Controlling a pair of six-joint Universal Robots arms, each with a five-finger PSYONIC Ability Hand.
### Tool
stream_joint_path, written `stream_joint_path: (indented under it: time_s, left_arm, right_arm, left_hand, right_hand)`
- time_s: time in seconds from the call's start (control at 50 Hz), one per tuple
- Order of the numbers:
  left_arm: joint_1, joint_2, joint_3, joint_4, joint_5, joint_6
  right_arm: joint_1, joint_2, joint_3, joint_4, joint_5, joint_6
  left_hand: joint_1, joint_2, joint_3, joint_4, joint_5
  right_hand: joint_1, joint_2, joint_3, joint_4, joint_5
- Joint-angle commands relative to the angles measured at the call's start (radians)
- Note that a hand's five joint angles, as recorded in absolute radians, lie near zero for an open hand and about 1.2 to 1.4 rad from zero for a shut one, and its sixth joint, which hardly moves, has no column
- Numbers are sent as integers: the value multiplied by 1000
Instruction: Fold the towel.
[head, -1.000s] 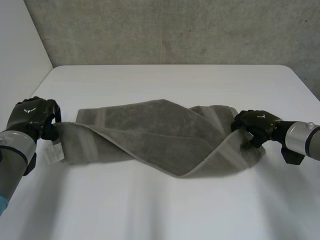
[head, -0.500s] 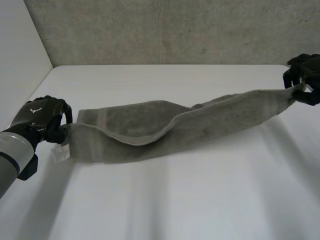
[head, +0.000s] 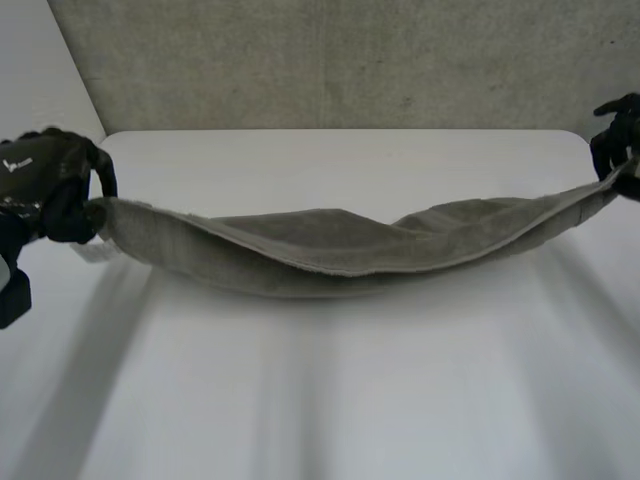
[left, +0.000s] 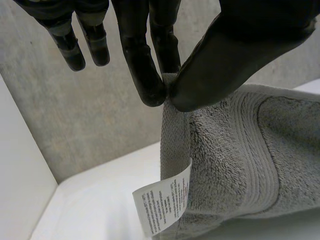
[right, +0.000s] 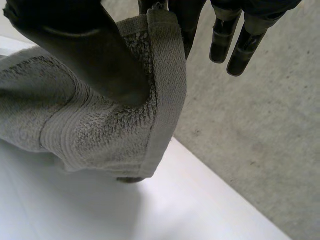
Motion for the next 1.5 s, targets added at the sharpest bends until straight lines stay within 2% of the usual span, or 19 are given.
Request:
stream_joint_path:
  time_s: [0.02, 0.22, 0.3, 0.34, 0.52, 0.58, 0.68, 0.74, 0.82, 0.9, 0.94, 1.0, 1.2, 1.24, 1.26, 1.28, 1.3, 1.32, 1.5]
  left_arm:
    - [5, 4, 119, -9, 18, -54]
    - [11, -66, 296, -5, 19, -131]
    - [3, -121, 334, -2, 16, -141]
    - [-2, -192, 374, 1, 10, -146]
    - [-43, -405, 535, 60, 2, -175]
    - [-58, -476, 626, 104, -14, -186]
    - [-60, -508, 759, 228, -122, -234]
    - [-58, -490, 802, 294, -166, -284]
    - [-48, -409, 749, 301, -93, -313]
    - [-37, -365, 632, 307, 2, -315]
    - [-28, -352, 522, 301, 82, -316]
    - [-22, -348, 413, 301, 122, -313]
    - [-18, -362, 189, 339, 133, -286]
    - [-18, -371, 172, 359, 131, -261]
    - [-20, -394, 164, 377, 130, -234]
    - [-20, -394, 164, 377, 130, -234]
    - [-21, -422, 165, 383, 122, -203]
    - [-29, -448, 175, 382, 119, -169]
    - [-58, -525, 196, 374, 113, -106]
  right_arm:
    - [3, -23, -123, -13, 0, 125]
    - [17, -22, -244, -144, 12, 323]
    - [96, 6, -258, -244, 55, 354]
    - [186, 81, -298, -305, 141, 354]
    - [280, 198, -385, -372, 282, 233]
    - [328, 256, -427, -458, 371, 193]
    - [339, 262, -603, -581, 555, 265]
    - [340, 245, -628, -575, 558, 322]
    - [301, 233, -581, -528, 396, 444]
    - [251, 206, -415, -506, 237, 429]
    - [244, 192, -364, -506, 217, 415]
    - [224, 181, -272, -500, 192, 374]
    - [167, 183, -80, -462, 167, 242]
    - [161, 182, -65, -452, 166, 233]
    - [161, 179, -56, -437, 166, 227]
    - [162, 176, -46, -426, 167, 225]
    - [162, 176, -46, -426, 167, 225]
    - [164, 172, -34, -412, 164, 225]
    - [164, 78, 67, -382, 152, 231]
  left_hand:
    - [369, 67, -43, -50, 56]
    - [369, 67, -43, -50, 56]
    - [369, 67, -43, -50, 56]
    - [369, 67, -43, -50, 56]
    - [369, 67, -43, -50, 56]
    - [369, 67, -43, -50, 56]
    - [369, 67, -43, -50, 56]
    - [369, 67, -43, -50, 56]
    - [369, 67, -43, -50, 56]
    - [369, 67, -43, -50, 56]
    - [369, 67, -43, -50, 56]
    - [369, 67, -43, -50, 56]
    - [369, 67, -43, -50, 56]
    - [308, 5, -43, -50, -6]
    - [-128, -431, -43, -50, -442]
    - [-132, -435, -43, -50, -446]
    - [-516, -819, -43, -50, -830]
    - [-662, -965, -43, -50, -976]
    - [-664, -966, -43, -50, -977]
  right_hand:
    - [98, 102, -7, -60, 77]
    - [98, 102, -7, -60, 77]
    - [98, 102, -7, -60, 77]
    - [98, 102, -7, -60, 77]
    - [98, 102, -7, -60, 77]
    - [98, 102, -7, -60, 77]
    - [98, 102, -7, -60, 77]
    - [98, 102, -7, -60, 77]
    - [98, 102, -7, -60, 77]
    - [98, 102, -7, -60, 77]
    - [98, 102, -7, -60, 77]
    - [98, 102, -7, -60, 77]
    - [98, 102, -7, -60, 77]
    - [98, 102, -7, -60, 77]
    - [98, 102, -7, -60, 77]
    - [98, 102, -7, -60, 77]
    - [98, 102, -7, -60, 77]
    - [98, 102, -7, -60, 77]
    - [98, 102, -7, -60, 77]
